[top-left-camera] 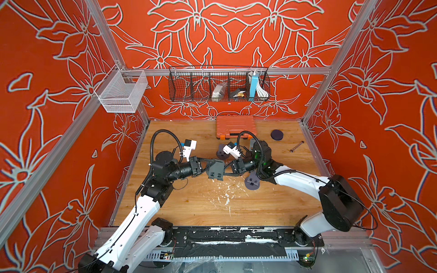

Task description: Open the phone stand

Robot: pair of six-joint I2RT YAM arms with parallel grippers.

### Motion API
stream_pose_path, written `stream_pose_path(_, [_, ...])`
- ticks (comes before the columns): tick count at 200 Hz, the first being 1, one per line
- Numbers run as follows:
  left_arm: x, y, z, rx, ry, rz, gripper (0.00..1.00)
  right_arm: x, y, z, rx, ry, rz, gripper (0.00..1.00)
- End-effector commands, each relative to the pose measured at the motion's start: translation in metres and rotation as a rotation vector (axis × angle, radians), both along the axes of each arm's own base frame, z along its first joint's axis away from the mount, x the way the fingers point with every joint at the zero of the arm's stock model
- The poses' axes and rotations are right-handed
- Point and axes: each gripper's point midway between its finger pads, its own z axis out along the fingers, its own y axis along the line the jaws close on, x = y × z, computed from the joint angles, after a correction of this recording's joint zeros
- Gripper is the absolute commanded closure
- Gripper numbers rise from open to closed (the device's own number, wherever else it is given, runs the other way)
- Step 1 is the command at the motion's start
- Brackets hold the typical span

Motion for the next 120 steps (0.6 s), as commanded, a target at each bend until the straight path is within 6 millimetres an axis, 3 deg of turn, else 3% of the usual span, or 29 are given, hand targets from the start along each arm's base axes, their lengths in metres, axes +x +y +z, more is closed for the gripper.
stream_pose_path(1, [-0.049, 0.002, 0.134, -0.171, -0.529, -0.112, 1.0, 0.014, -0.015, -0.094, -0.285, 0.321, -0.115, 1.0])
stream_pose_path(87, [-0.076, 0.001, 0.18, -0.096, -0.777, -0.186, 1.0, 0.003, -0.019, -0.109, -0.314, 0.372, -0.068, 1.0])
stream_pose_path(120, [-0.084, 0.005, 0.185, -0.038, -0.856, -0.157, 1.0, 0.001, -0.019, -0.111, -0.308, 0.393, -0.064, 1.0])
